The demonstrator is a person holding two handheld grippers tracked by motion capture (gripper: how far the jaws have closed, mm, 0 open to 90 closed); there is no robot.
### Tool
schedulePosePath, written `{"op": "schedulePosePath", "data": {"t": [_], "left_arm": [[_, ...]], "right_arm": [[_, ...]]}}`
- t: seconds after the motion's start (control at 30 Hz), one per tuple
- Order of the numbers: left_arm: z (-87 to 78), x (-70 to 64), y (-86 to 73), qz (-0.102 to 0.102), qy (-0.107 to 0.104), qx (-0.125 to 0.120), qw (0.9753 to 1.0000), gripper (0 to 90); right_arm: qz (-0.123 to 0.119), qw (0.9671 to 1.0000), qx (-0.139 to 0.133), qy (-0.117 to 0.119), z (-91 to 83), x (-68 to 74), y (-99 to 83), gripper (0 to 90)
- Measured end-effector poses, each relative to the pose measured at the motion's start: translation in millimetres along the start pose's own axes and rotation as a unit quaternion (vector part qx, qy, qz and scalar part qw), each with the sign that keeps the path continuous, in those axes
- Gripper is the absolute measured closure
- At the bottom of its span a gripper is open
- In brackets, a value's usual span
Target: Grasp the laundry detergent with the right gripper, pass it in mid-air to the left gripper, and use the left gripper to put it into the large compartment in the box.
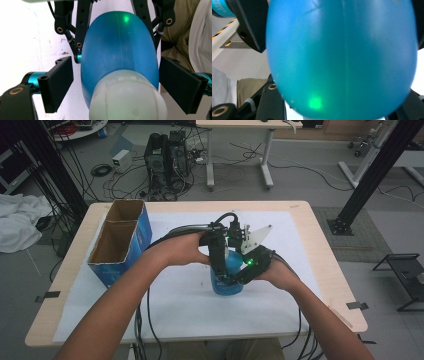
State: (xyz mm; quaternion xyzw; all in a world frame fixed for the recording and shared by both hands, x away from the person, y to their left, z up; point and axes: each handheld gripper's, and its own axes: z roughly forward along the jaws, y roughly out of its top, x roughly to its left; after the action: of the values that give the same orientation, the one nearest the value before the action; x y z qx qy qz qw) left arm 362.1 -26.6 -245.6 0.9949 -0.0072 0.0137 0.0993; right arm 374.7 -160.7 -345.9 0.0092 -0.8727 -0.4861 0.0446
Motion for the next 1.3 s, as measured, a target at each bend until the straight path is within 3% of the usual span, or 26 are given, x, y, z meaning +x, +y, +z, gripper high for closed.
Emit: {"op": "schedulePosePath", "data": {"t": [0.2,0.23,0.9,0.93,1.1,1.3], "left_arm": [[-0.3,-0.3,0.5,0.005,-0.001,0.001,1.0000,15.7],[-0.1,-0.7,0.4,0.005,-0.001,0.000,1.0000,17.2],[-2.5,-0.4,-0.8,0.011,0.003,0.002,0.9999,29.6],[-2.0,-1.0,-1.0,0.006,0.004,-0.003,1.0000,29.6],[-3.1,-0.9,-1.2,0.015,0.001,0.000,0.9999,34.6],[-3.5,-0.6,-1.5,0.014,0.004,-0.001,0.9999,34.5]], "right_arm": [[0.008,1.0000,-0.003,0.001,0.6,1.1,-0.5,43.6],[-0.002,1.0000,-0.009,-0.001,1.4,-0.3,-0.6,43.5],[0.000,1.0000,-0.004,-0.001,1.3,-0.1,-0.4,43.6],[-0.011,0.9999,-0.011,-0.004,2.1,-1.7,-0.3,43.5],[-0.006,1.0000,-0.008,-0.001,1.6,-0.7,0.0,43.6],[-0.005,1.0000,-0.008,0.000,2.6,-0.7,-0.4,43.5]]}}
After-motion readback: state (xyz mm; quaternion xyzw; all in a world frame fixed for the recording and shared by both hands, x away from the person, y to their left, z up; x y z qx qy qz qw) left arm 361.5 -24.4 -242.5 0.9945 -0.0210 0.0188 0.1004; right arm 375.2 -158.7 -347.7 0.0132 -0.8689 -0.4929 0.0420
